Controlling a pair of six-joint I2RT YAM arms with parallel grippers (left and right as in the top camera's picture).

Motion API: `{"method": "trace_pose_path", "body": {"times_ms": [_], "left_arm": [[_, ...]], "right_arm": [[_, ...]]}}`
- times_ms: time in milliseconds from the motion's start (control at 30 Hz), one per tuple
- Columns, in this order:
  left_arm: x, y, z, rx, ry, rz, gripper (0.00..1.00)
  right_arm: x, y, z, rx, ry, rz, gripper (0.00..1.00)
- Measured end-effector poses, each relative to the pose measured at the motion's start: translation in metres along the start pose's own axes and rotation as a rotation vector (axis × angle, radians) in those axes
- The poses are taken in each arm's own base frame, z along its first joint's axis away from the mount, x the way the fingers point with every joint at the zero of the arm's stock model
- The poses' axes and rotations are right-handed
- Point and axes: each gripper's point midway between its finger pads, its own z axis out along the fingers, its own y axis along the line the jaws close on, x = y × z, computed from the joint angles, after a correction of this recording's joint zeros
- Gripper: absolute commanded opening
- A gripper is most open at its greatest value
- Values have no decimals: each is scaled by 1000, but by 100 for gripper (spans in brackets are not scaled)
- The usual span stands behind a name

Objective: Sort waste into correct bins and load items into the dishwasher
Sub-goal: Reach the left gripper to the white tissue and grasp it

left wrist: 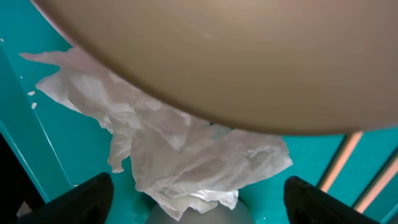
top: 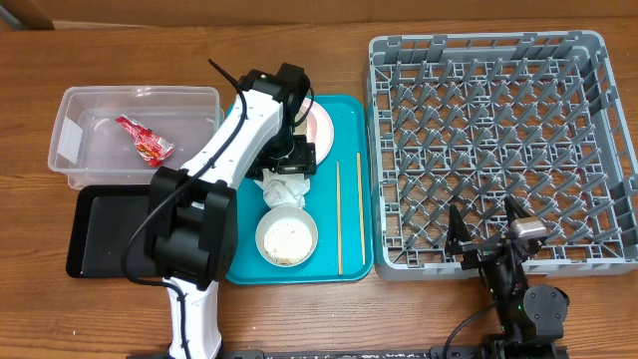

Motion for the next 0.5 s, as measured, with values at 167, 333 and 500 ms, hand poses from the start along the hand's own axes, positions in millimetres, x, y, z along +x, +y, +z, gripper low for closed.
{"method": "trace_pose_path", "body": {"times_ms": [167, 333, 500], "left_arm": [[2, 4, 10, -16, 7, -13, 81], [-1, 5, 13, -27, -5, -36, 81], [-6, 4, 13, -25, -27, -45, 81]], "right_arm": [[0, 0, 0, 0, 0, 0, 100], [0, 0, 0, 0, 0, 0, 100], [0, 0, 0, 0, 0, 0, 100]]}}
